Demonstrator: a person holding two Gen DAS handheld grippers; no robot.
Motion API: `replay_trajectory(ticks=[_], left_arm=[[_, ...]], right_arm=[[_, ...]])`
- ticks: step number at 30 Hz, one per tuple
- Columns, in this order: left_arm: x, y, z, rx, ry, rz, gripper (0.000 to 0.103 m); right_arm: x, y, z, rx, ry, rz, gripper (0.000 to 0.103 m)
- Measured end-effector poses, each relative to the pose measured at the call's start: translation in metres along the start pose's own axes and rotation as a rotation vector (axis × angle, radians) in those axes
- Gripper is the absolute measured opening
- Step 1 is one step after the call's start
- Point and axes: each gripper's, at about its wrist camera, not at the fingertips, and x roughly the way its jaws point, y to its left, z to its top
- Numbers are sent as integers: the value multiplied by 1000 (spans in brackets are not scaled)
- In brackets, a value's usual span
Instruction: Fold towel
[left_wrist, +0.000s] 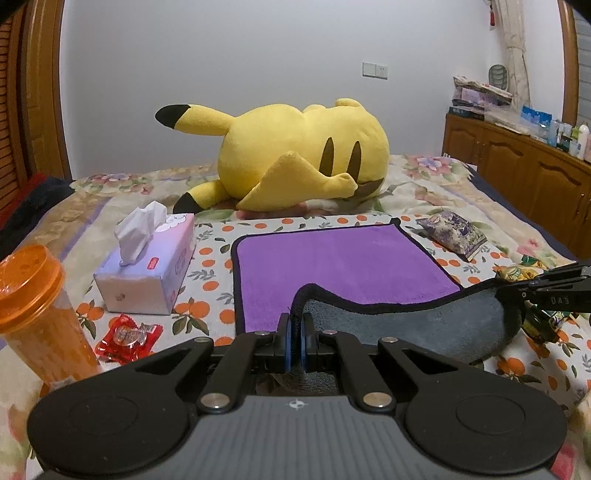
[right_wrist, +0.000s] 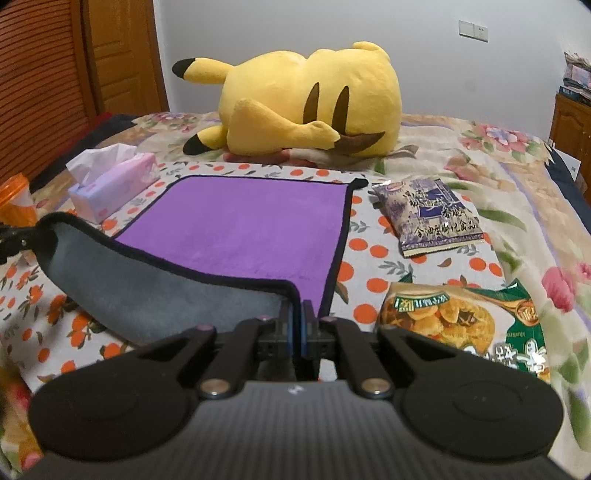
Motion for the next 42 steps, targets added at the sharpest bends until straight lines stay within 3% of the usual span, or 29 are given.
replay_trajectory(ticks=[42], left_arm=[[19,-1,53,42,-93,-4,5]], right_arm=[[12,1,53,-102,-170,-11,5]])
